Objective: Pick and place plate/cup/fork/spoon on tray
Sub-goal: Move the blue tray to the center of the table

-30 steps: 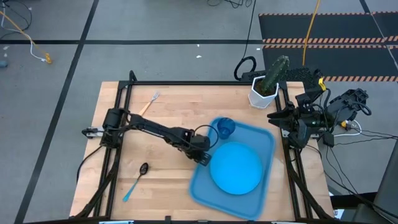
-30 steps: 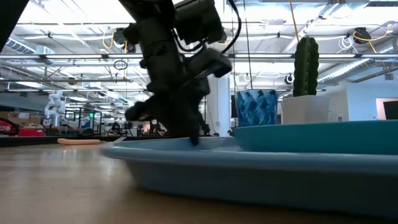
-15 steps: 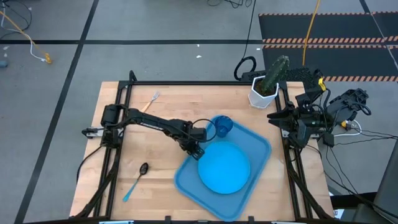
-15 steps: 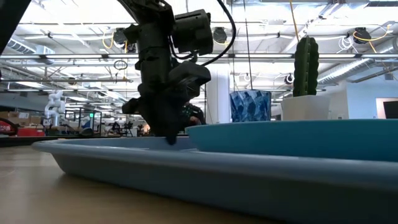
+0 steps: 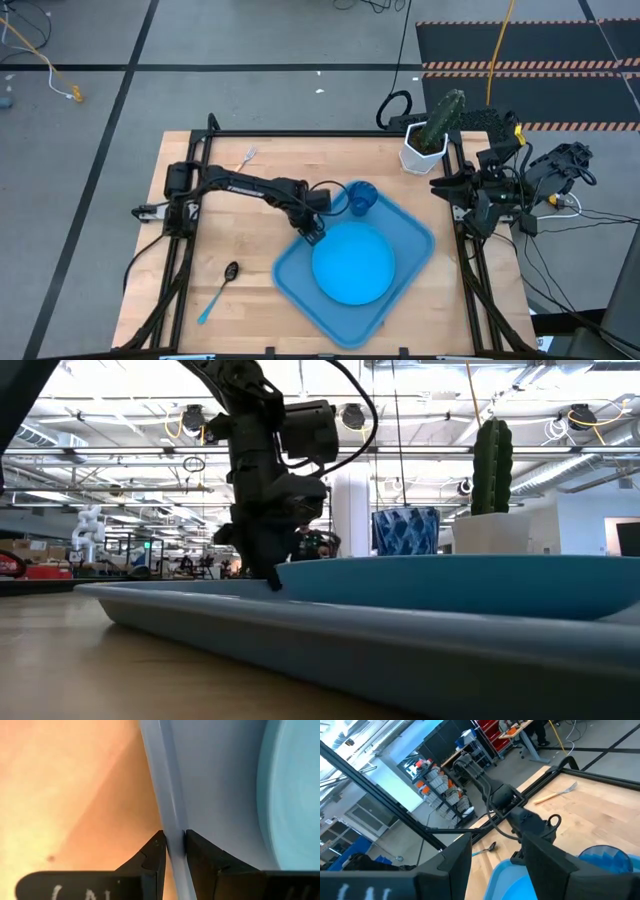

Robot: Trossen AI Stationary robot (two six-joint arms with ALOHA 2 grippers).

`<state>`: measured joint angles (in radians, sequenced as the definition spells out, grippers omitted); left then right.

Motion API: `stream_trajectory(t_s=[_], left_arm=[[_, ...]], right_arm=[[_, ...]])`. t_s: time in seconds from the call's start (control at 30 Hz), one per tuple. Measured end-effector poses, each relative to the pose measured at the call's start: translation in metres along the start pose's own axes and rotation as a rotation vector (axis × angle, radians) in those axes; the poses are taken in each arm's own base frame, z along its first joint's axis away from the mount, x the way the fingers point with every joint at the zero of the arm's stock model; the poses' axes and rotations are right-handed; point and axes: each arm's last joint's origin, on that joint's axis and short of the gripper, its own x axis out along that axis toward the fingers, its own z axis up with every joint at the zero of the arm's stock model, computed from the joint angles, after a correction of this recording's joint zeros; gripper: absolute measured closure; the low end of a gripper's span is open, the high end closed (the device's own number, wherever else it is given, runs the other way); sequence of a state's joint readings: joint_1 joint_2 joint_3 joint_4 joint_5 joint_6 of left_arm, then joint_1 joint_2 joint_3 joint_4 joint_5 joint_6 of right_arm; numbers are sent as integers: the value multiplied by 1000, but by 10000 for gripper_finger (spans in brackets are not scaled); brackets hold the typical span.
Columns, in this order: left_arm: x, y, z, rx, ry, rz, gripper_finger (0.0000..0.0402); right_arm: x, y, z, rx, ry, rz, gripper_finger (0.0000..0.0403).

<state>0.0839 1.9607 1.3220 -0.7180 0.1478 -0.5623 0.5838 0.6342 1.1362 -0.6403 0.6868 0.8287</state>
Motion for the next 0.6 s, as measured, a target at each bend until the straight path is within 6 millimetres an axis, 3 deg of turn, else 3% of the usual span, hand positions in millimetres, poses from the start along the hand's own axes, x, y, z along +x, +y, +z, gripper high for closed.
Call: stream_trajectory(t_s=[0.6], left_arm=[[-14,40,7,334,100,52,332]], right_arm=[[22,-13,-32,143,-73,-120,236]])
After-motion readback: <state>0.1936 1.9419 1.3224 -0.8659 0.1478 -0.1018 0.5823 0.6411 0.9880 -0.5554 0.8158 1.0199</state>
